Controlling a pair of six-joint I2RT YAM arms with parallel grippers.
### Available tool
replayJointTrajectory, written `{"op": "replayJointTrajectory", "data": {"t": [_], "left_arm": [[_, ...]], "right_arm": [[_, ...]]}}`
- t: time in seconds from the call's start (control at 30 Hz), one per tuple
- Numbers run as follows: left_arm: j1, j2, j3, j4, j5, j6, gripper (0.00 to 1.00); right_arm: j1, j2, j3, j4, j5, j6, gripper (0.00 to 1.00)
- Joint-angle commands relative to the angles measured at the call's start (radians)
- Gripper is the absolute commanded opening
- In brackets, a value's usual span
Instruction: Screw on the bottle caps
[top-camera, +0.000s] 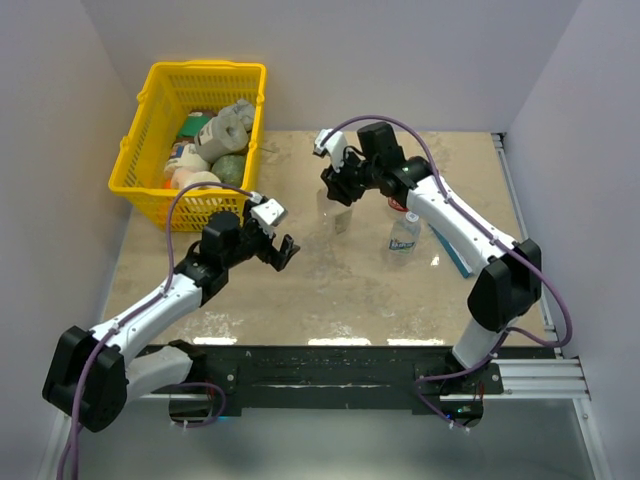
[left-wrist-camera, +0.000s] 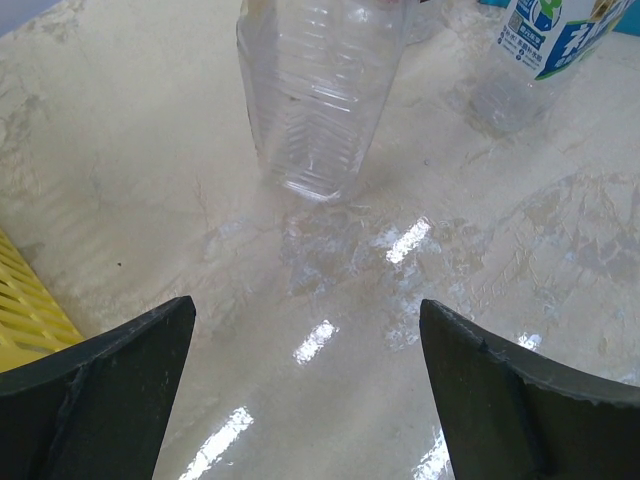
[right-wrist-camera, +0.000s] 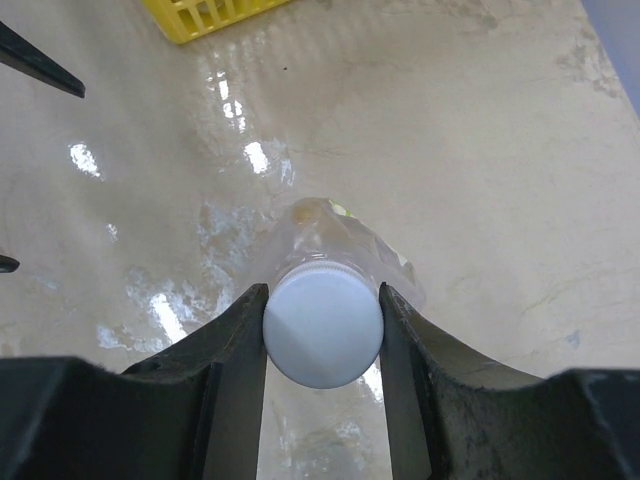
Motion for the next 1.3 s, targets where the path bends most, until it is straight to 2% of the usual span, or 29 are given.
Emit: {"op": "replayJointTrajectory", "data": {"t": [0.0, 0.1, 0.2, 0.23, 0.33, 0.4, 0.43, 0.7, 0.73, 0.8, 0.97, 1.07, 1.13, 1.27], "left_arm": [[0.004, 0.016, 0.021, 0.032, 0.014, 0.012, 1.00], [0.004, 0.019, 0.023, 0.037, 0.020, 0.012, 1.00], [0.004, 0.017, 0.016, 0.043, 0.024, 0.012, 1.00], [0.004, 0.017, 0.016, 0.043, 0.024, 0.013, 1.00], [0.004, 0.014, 0.012, 0.041, 0.027, 0.015, 1.00], [0.004, 0.013, 0.012, 0.040, 0.033, 0.013, 1.00], [0.004, 0.013, 0.010, 0.040, 0.036, 0.015, 1.00], [0.004, 0.023, 0.007, 0.063, 0.050, 0.010, 1.00], [0.004, 0.022, 0.007, 0.063, 0.050, 0.009, 1.00], [0.004, 0.019, 0.006, 0.063, 0.042, 0.010, 1.00], [0.004, 0.009, 0.033, 0.070, 0.008, 0.026, 1.00], [0.005, 0.005, 0.091, 0.061, -0.027, 0.061, 1.00], [0.005, 0.005, 0.156, 0.038, -0.045, 0.102, 1.00], [0.019, 0.003, 0.257, -0.008, -0.110, 0.147, 1.00]], "right_arm": [[-0.015, -0.069, -0.018, 0.036, 0.006, -0.008, 0.00], [-0.015, -0.066, -0.025, 0.038, 0.015, -0.011, 0.00], [-0.015, -0.058, -0.034, 0.047, 0.040, 0.007, 0.23], [-0.015, -0.056, -0.037, 0.057, 0.061, 0.019, 0.41], [-0.013, -0.044, -0.028, 0.067, 0.083, 0.033, 0.60], [-0.015, -0.035, -0.017, 0.068, 0.091, 0.035, 0.66], [-0.013, -0.032, -0.011, 0.070, 0.091, 0.035, 0.73], [-0.015, -0.004, 0.048, 0.074, 0.107, 0.029, 0.88], [-0.015, -0.003, 0.052, 0.077, 0.112, 0.026, 0.94], [-0.016, -0.006, 0.063, 0.093, 0.133, 0.030, 0.99], [-0.018, -0.030, 0.159, 0.145, 0.181, 0.088, 0.99], [-0.018, -0.047, 0.217, 0.176, 0.282, 0.217, 0.99], [-0.018, -0.059, 0.245, 0.148, 0.328, 0.303, 0.99], [-0.016, -0.102, 0.249, 0.078, 0.463, 0.342, 0.99]]}}
